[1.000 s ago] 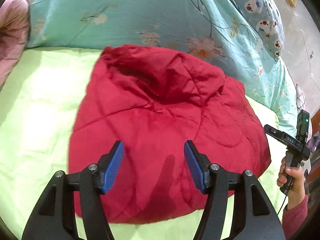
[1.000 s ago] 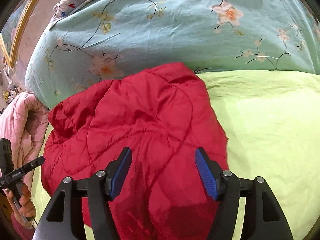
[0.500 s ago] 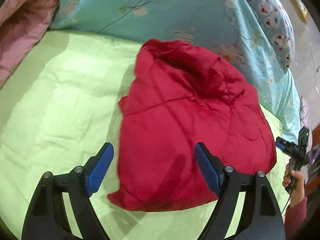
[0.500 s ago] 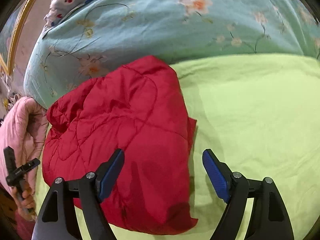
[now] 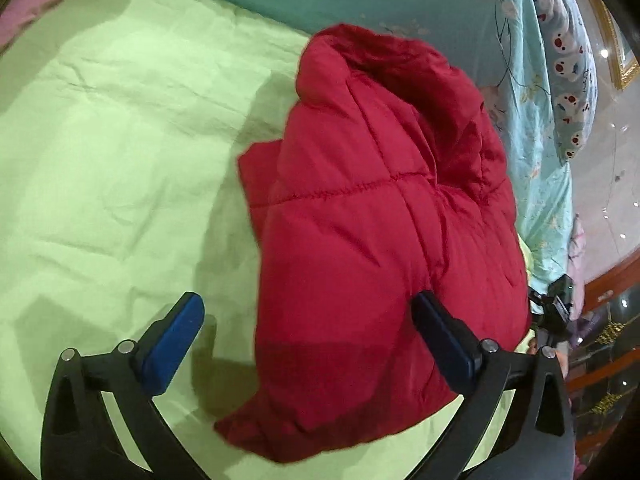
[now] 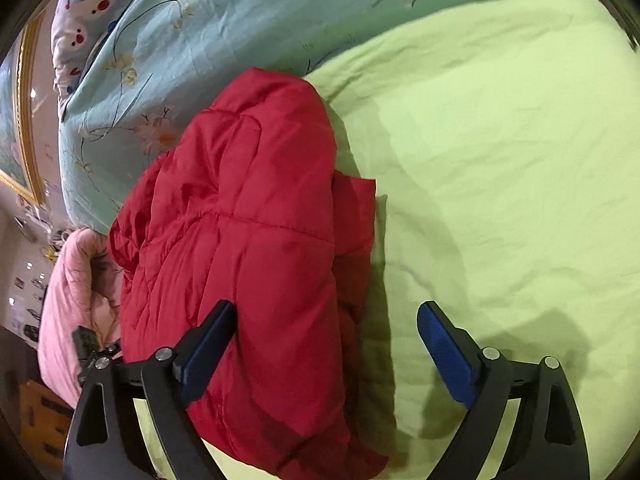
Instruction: Fold large clothes
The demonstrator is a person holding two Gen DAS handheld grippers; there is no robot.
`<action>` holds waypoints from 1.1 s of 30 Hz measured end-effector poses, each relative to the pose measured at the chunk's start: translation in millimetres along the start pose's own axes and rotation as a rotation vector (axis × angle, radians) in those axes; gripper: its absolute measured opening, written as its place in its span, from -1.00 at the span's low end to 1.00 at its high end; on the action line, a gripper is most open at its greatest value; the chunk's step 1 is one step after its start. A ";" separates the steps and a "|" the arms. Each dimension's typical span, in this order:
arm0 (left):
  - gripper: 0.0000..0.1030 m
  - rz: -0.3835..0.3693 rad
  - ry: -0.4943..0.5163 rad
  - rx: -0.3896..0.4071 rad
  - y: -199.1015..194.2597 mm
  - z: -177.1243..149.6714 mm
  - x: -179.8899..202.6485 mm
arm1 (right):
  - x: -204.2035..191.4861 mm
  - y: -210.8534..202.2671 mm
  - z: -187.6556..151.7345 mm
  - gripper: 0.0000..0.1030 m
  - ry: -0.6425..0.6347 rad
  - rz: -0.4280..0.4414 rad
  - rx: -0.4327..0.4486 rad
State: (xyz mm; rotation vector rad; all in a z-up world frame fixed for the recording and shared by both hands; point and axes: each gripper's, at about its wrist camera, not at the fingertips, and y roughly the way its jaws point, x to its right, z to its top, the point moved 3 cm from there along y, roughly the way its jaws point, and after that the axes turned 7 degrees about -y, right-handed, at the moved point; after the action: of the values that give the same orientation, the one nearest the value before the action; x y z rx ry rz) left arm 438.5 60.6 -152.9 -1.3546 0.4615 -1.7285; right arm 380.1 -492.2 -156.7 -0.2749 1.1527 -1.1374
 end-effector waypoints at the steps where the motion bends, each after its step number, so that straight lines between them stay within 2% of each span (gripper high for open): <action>1: 1.00 -0.025 -0.010 -0.017 5.0 1.1 -1.0 | 1.2 2.4 0.3 0.86 0.009 0.017 -0.005; 5: 1.00 -0.109 -0.080 -0.064 19.7 6.5 -9.4 | 2.9 13.8 1.5 0.89 0.042 0.070 -0.016; 8: 1.00 -0.139 -0.103 -0.073 25.2 7.3 -11.3 | 0.7 23.5 3.1 0.91 0.057 0.117 -0.031; 11: 1.00 -0.161 -0.108 -0.085 31.1 6.7 -7.2 | -3.9 29.0 4.9 0.91 0.052 0.133 -0.038; 14: 1.00 -0.215 -0.132 -0.115 43.9 8.5 -6.3 | -10.9 35.9 5.1 0.91 0.037 0.137 -0.056; 18: 1.00 -0.225 -0.122 -0.096 44.7 6.6 -3.9 | -20.4 48.8 3.0 0.87 0.031 0.161 -0.092; 19: 0.95 -0.225 -0.114 -0.091 43.7 6.0 -2.6 | -22.7 50.2 2.4 0.85 0.029 0.159 -0.092; 21: 0.74 -0.233 -0.092 -0.071 40.5 6.2 1.3 | -26.1 50.6 2.0 0.72 0.022 0.156 -0.088; 23: 0.56 -0.226 -0.068 -0.049 35.0 6.0 5.8 | -28.7 48.4 0.6 0.47 0.023 0.165 -0.077; 25: 0.28 -0.207 -0.040 -0.026 28.8 4.2 13.4 | -34.0 44.7 -0.9 0.26 0.015 0.167 -0.063; 28: 0.05 -0.185 -0.007 0.006 15.4 2.1 26.0 | -46.6 37.8 -2.6 -0.02 0.009 0.165 -0.038; 30: -0.03 -0.183 0.002 0.026 9.1 3.8 29.7 | -54.4 31.9 -4.2 -0.16 0.002 0.158 -0.025; 33: -0.08 -0.186 0.019 0.053 -4.5 -0.1 39.4 | -61.8 20.3 -5.9 -0.24 -0.011 0.160 -0.010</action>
State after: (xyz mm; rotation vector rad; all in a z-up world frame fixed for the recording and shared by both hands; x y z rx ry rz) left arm 435.3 31.4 -126.3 -1.3803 0.3057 -1.8918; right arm 389.3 -430.4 -137.7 -0.1930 1.1504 -0.9889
